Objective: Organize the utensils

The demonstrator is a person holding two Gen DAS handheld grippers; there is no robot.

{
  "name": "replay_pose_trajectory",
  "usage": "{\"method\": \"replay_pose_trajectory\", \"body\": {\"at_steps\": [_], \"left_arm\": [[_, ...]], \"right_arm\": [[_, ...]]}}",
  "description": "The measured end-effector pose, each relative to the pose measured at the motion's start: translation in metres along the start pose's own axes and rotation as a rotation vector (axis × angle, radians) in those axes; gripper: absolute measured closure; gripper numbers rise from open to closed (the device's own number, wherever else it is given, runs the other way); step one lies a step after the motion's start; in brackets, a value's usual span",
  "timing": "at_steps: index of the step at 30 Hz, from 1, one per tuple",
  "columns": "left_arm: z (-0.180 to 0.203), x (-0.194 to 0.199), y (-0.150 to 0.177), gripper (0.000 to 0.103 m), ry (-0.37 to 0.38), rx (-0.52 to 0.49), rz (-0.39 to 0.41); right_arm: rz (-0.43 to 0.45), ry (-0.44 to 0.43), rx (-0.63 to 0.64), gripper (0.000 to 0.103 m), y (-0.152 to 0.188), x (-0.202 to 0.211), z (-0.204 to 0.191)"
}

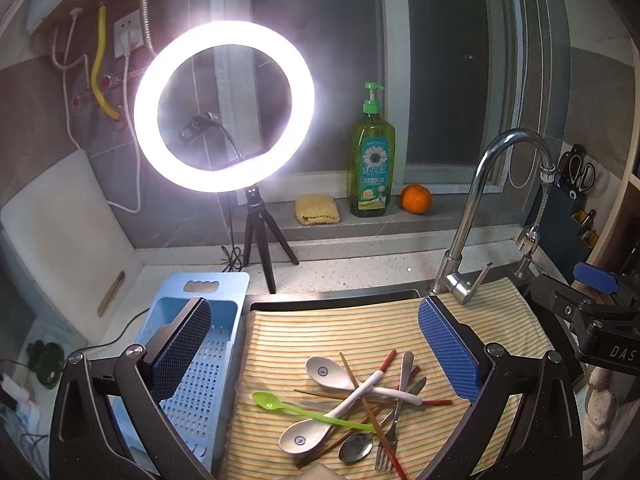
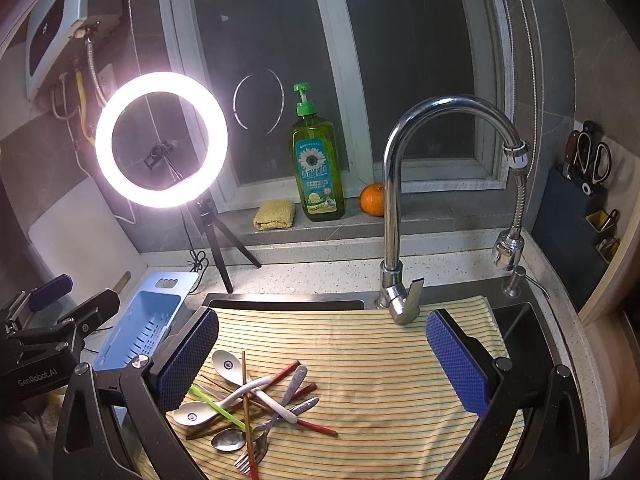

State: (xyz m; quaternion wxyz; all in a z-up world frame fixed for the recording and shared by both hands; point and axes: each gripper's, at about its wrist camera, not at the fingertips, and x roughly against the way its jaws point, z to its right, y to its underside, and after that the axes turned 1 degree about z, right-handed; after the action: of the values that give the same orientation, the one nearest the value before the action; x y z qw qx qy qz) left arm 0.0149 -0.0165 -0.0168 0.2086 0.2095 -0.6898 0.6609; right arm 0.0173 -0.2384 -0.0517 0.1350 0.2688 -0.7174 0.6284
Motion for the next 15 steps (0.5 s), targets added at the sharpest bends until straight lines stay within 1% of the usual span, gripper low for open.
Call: {"method": "replay_pose_trajectory", "body": {"at_steps": [5,6,11,13,15], "left_arm": [[-0.005,-0.005,0.004,0.0,-0.017,0.004,-0.021],[-0.007,-0.006,0.005,0.0,-0.022,0.01,-0.028],[-0.023,-0.014,0.016,0.0,-0.055,0.035,-0.075],[-0.032,-0.018,0.025,0.0,-0.069,0.05,-0.109],[-0.04,-0.022,0.036,0.0,-0.068,0.076,-0.149]], "right_arm": [[-0.01,0.005,0.029,0.0,0.003,-0.01,0.002],[0.003,-0.025,0.005,0.0,0.002,-0.01,0.001],[0.044,-0.077,0.009,0.0,0.004,-0.014,0.005],[0.072,-0.111,0.003,0.0,0.005,-0.014,0.009],[0.09,-0.147,0.002,0.0,0.004,-0.017,0.011]]}}
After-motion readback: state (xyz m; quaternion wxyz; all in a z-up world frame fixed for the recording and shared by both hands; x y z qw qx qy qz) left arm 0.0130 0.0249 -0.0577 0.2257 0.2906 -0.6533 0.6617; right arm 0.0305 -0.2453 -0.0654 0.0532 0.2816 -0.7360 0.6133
